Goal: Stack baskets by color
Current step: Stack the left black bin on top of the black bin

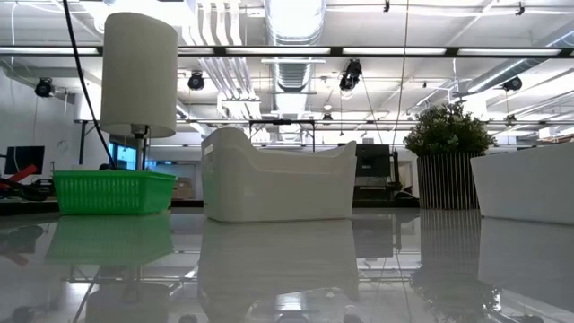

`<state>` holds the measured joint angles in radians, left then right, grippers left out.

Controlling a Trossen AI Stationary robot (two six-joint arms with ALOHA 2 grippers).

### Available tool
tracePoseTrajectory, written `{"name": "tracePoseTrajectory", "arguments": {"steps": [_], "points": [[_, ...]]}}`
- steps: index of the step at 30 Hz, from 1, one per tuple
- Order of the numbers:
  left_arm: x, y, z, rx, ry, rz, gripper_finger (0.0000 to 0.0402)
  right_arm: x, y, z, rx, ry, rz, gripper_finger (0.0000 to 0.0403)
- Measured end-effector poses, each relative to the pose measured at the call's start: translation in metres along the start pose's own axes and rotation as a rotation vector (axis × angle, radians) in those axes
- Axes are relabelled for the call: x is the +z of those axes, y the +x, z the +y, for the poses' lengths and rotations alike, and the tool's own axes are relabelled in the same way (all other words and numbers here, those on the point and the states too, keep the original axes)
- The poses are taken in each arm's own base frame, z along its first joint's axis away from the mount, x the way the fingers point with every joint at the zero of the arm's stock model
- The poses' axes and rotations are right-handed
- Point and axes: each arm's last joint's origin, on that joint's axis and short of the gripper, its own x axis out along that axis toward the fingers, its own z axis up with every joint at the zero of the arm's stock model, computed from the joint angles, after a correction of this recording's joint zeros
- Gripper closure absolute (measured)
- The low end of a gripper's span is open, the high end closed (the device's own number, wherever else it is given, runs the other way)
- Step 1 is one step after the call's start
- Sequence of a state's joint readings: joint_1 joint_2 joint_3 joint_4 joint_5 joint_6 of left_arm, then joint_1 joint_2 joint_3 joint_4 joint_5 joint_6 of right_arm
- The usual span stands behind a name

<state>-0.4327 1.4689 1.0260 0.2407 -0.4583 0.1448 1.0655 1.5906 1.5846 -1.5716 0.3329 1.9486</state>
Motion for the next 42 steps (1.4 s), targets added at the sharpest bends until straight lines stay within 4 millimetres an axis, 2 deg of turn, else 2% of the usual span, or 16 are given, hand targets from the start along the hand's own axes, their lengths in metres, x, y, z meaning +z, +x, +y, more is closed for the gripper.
{"name": "tracePoseTrajectory", "arguments": {"steps": [5, 16, 23, 27, 32, 37, 42], "points": [[0.001, 0.0, 0.0, 0.001, 0.0, -0.002, 0.018, 0.0, 0.013, 0.0, -0.023, -0.007, -0.036, 0.0394], [0.003, 0.0, 0.001, 0.005, 0.017, -0.022, 0.018, -0.013, 0.049, -0.002, -0.047, 0.002, 0.004, 0.0394], [0.003, 0.0, 0.001, 0.005, 0.019, -0.02, 0.018, -0.012, 0.05, -0.002, -0.052, -0.062, 0.004, 0.0388], [0.003, 0.0, 0.001, 0.007, 0.018, -0.021, 0.018, -0.007, 0.039, -0.006, -0.035, -0.075, 0.01, 0.0363], [0.003, 0.0, 0.001, 0.009, 0.037, -0.03, 0.018, -0.001, 0.032, -0.014, -0.013, -0.12, 0.017, 0.0307], [0.004, 0.0, 0.001, 0.01, 0.043, -0.034, 0.018, -0.002, 0.035, -0.014, -0.009, -0.325, 0.019, 0.0256], [0.004, 0.0, 0.001, 0.01, 0.056, -0.032, 0.018, -0.007, 0.045, -0.011, -0.048, -0.501, 0.015, 0.0233]]}}
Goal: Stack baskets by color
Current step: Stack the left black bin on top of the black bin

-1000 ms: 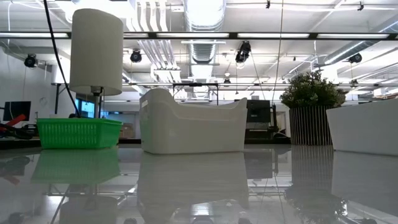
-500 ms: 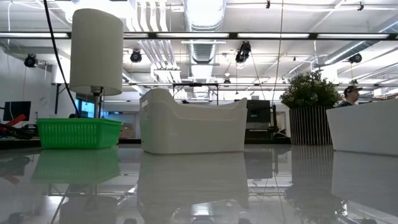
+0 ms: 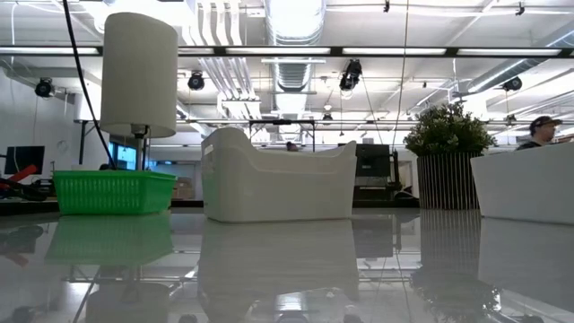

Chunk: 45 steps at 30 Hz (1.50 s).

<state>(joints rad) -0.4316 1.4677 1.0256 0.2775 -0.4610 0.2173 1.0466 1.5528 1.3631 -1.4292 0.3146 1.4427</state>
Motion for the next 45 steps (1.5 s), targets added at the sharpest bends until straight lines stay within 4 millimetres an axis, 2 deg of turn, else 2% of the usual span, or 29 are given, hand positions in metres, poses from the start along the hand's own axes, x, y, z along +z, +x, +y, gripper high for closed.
{"name": "tracePoseTrajectory", "arguments": {"steps": [6, 16, 27, 33, 41, 45], "points": [[0.0, 0.0, 0.0, 0.0, 0.008, -0.002, 0.018, -0.003, 0.01, 0.002, -0.03, -0.038, 0.004, 0.024], [0.0, 0.0, 0.0, 0.007, 0.008, 0.0, 0.018, -0.008, 0.027, 0.002, -0.04, -0.054, 0.001, 0.0281], [0.0, 0.0, 0.0, 0.008, 0.025, 0.001, 0.018, -0.009, 0.029, 0.002, -0.035, -0.064, -0.003, 0.0389], [0.0, 0.0, 0.0, 0.008, 0.029, 0.002, 0.018, -0.006, 0.021, 0.002, -0.005, -0.057, -0.007, 0.0394], [0.0, 0.0, 0.0, 0.008, 0.03, 0.001, 0.018, -0.001, 0.003, -0.006, 0.121, 0.021, -0.027, 0.0394], [0.0, 0.0, 0.0, 0.008, 0.03, 0.001, 0.018, -0.002, 0.006, -0.006, 0.135, 0.034, -0.037, 0.0394]]}}
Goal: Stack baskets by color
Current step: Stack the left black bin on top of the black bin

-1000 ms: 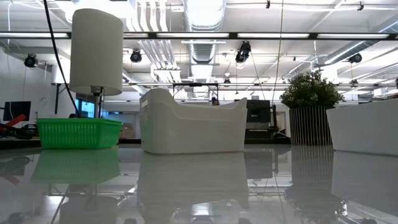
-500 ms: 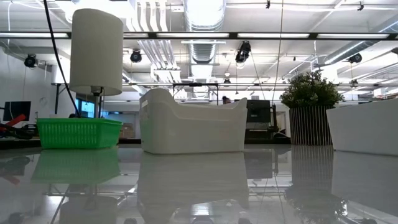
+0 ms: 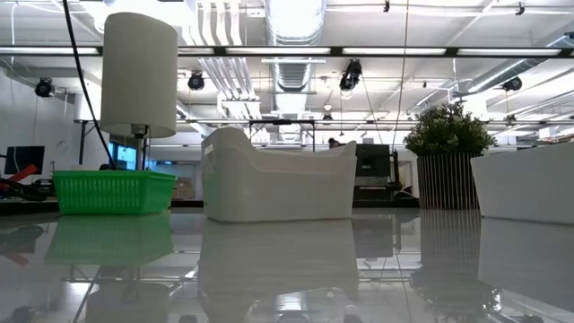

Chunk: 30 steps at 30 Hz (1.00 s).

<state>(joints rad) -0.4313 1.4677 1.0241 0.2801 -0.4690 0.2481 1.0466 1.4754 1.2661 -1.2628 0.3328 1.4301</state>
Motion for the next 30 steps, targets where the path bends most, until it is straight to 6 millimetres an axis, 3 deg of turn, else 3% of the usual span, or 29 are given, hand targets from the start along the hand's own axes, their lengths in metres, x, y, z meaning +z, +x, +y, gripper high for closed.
{"name": "tracePoseTrajectory", "arguments": {"steps": [10, 23, 26, 30], "points": [[0.0, 0.0, 0.0, 0.0, 0.0, -0.001, 0.018, -0.008, 0.019, -0.003, -0.014, 0.0, 0.025, 0.0389], [0.001, 0.001, 0.002, 0.01, -0.009, -0.014, 0.018, -0.008, 0.01, -0.025, -0.05, 0.047, 0.031, 0.0272], [0.002, 0.001, 0.002, 0.011, -0.013, -0.021, 0.018, -0.004, 0.005, -0.028, -0.02, 0.035, 0.007, 0.0282], [0.002, 0.001, 0.002, 0.012, -0.013, -0.021, 0.018, -0.003, 0.008, -0.033, -0.02, 0.031, -0.007, 0.033]]}}
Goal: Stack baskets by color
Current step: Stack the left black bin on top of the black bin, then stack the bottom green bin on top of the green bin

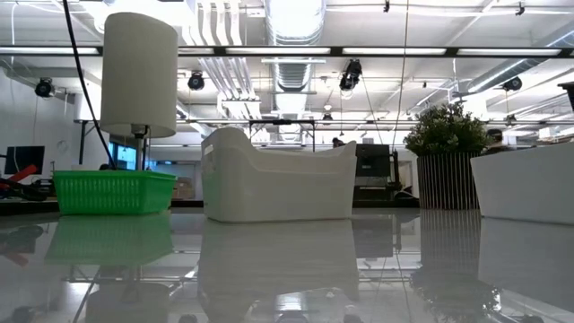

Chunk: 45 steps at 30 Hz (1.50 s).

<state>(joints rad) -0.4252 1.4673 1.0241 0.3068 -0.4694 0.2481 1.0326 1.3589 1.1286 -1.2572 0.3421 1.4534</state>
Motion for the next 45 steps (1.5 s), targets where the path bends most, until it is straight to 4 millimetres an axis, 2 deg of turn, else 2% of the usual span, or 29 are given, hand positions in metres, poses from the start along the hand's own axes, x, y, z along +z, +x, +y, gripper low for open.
{"name": "tracePoseTrajectory", "arguments": {"steps": [5, 10, 16, 23, 27, 31, 36, 45], "points": [[0.0, 0.0, 0.0, 0.003, 0.0, 0.001, 0.018, -0.005, 0.014, 0.004, 0.053, -0.021, 0.003, 0.0387], [0.0, 0.001, 0.002, 0.009, 0.0, 0.003, 0.018, -0.006, 0.017, 0.008, 0.099, 0.004, -0.003, 0.0392], [0.0, 0.002, 0.004, 0.019, -0.002, 0.003, 0.018, -0.002, 0.009, 0.011, 0.146, 0.038, -0.009, 0.0393], [0.0, 0.002, 0.004, 0.019, -0.003, 0.001, 0.018, 0.003, -0.009, -0.003, 0.231, 0.148, -0.021, 0.0393], [-0.001, 0.002, 0.004, 0.018, -0.002, 0.005, 0.018, 0.0, -0.003, -0.004, 0.3, 0.149, -0.028, 0.0394], [-0.001, 0.002, 0.004, 0.018, -0.003, 0.006, 0.018, -0.006, 0.013, -0.011, 0.273, 0.155, -0.022, 0.0393], [-0.001, 0.002, 0.004, 0.018, -0.003, 0.005, 0.018, -0.01, 0.023, -0.016, 0.237, 0.112, -0.023, 0.0369], [-0.002, 0.002, 0.003, 0.016, -0.065, 0.014, 0.018, -0.011, 0.02, -0.021, 0.224, 0.09, 0.005, 0.028]]}}
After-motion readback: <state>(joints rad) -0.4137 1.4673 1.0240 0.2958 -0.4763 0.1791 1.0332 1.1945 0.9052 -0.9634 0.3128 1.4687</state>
